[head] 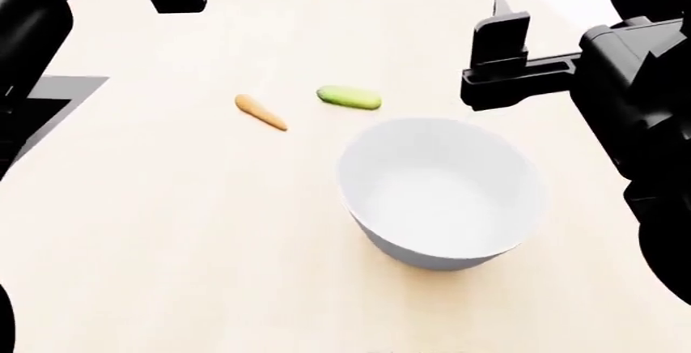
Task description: Place the two vegetables and bowl onto the tray for setting up a vegetable dip station.
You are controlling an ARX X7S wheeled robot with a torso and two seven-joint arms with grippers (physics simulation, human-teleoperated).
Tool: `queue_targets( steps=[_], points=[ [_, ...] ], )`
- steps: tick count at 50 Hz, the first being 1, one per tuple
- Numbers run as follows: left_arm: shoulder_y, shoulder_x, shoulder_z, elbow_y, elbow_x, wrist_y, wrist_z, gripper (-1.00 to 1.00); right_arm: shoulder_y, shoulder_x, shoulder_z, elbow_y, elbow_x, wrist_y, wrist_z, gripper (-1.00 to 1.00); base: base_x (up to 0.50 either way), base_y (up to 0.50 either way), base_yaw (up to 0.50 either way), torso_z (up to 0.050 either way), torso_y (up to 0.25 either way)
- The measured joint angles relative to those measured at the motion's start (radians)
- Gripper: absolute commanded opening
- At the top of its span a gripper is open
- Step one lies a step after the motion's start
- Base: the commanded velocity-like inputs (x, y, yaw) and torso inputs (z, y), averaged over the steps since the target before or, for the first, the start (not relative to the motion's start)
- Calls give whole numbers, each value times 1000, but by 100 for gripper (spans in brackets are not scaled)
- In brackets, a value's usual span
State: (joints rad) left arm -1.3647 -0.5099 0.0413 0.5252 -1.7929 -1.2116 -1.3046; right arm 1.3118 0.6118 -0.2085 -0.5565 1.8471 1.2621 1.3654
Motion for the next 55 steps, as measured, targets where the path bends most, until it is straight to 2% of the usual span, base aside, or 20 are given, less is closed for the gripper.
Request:
queue_targets(
  steps=[6,12,16,28,34,42,55],
  points=[
    [0,-3,4,0,0,5,2,100,0,-1,4,-5,-1,-11,-12,100,-1,0,-500,0,0],
    [-1,-6,7,1,1,10,3,100,5,4,-6,-3,4,-16,-4,100,-51,-500,0,0,0],
    [-1,-6,10,3,-2,14,4,100,10,9,-6,-4,-4,-19,-1,100,0,0,0,0,0],
    [-4,-12,18,5,-5,24,4,100,31,7,-19,-14,-17,-18,-22,100,159,479,0,0,0],
    [-4,-17,21,5,-4,28,3,100,38,6,-27,-16,-25,-18,-29,100,29,2,0,0,0],
    [-5,-20,27,7,-6,34,3,100,43,7,-26,-25,-39,-21,-52,100,500,-3,0,0,0],
    [9,-20,39,5,0,44,7,100,43,32,-58,-5,-2,-31,0,100,0,0,0,0,1]
  ],
)
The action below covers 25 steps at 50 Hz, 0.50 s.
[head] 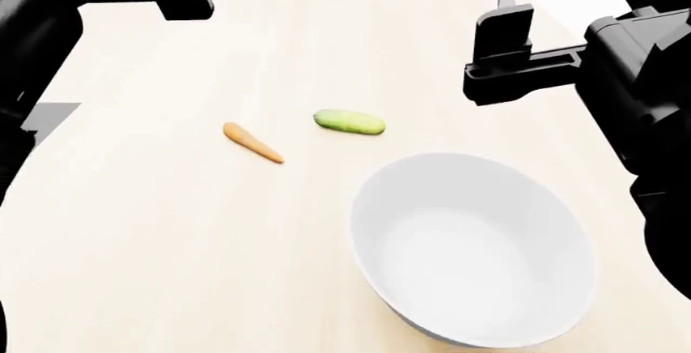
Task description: Place the two vegetables and bowl onto the tray for setting up a vegetable dip station.
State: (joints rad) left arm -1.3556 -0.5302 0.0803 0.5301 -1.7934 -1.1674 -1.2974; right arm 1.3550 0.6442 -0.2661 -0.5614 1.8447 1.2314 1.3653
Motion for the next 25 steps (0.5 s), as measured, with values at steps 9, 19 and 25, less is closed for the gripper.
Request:
queue_targets(
  steps=[9,19,25],
  points=[
    [43,25,24,-41,14,18,-10,100,-5,25,-26,18,43,-13,45,100,0,0,0,0,0],
    [53,115,85,-210,62,61,-26,100,-1,47,-43,21,76,-28,72,100,0,0,0,0,0],
    [12,205,140,-380,128,99,-6,100,6,57,-51,20,89,-35,81,100,0,0,0,0,0]
  ],
)
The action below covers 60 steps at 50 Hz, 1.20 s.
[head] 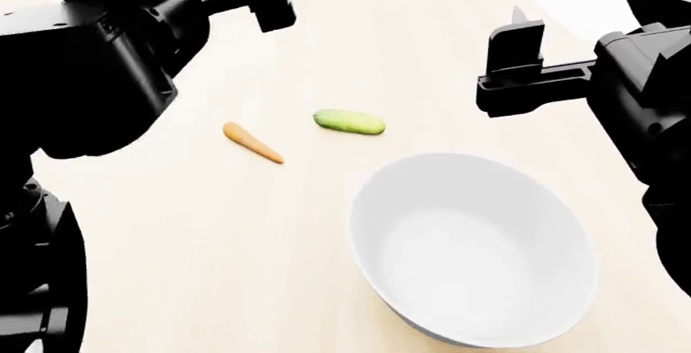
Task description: Place the two vegetables and bowl onto the tray for setting up a vegetable dip station.
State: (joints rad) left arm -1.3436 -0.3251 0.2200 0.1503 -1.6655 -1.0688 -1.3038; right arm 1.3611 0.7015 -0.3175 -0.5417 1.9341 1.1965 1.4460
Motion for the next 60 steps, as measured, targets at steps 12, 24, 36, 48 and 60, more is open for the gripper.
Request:
queue_targets(
  steps=[12,24,36,48,60],
  points=[
    [-81,151,81,-360,120,93,61,100,10,14,-10,-2,9,-12,0,100,0,0,0,0,0],
    [-139,248,110,-728,217,237,114,100,11,24,-16,-5,7,-26,-10,100,0,0,0,0,0],
    [-180,299,168,-970,212,387,86,100,14,31,-21,-8,5,-38,-18,100,0,0,0,0,0],
    [-191,315,265,-1054,125,504,25,100,16,34,-30,-10,1,-47,-27,100,0,0,0,0,0],
    [-213,310,359,-1108,68,587,-1,100,17,38,-40,-11,-3,-54,-33,100,0,0,0,0,0]
  ],
)
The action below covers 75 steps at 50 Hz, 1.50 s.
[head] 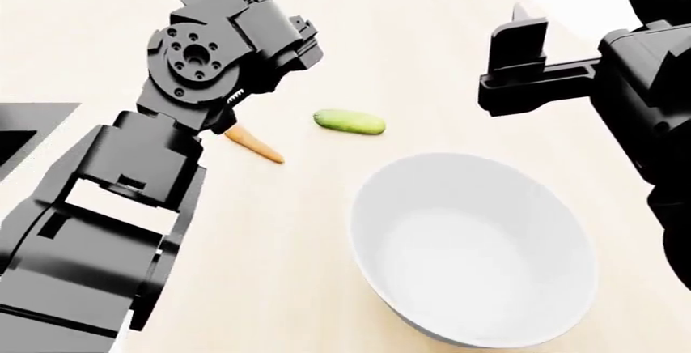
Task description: Place the two vegetables and bowl onto the tray for setting up a vegetable dip station.
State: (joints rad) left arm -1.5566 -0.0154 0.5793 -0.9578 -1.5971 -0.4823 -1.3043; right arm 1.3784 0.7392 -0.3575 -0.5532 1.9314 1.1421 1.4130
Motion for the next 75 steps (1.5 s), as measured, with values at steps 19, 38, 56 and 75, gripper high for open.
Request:
queue_targets(
  steps=[19,38,56,75],
  points=[
    [5,-9,64,-83,-18,52,22,100,3,2,-18,-1,-7,-10,-9,100,0,0,0,0,0],
    [0,5,129,-248,-8,77,113,100,4,7,-30,-2,-14,-22,-19,100,0,0,0,0,0],
    [-3,13,279,-299,-158,91,198,100,9,9,-41,-6,-19,-32,-30,100,0,0,0,0,0],
    [-10,15,605,-322,-462,140,251,100,16,9,-54,-7,-23,-40,-37,100,0,0,0,0,0]
  ],
)
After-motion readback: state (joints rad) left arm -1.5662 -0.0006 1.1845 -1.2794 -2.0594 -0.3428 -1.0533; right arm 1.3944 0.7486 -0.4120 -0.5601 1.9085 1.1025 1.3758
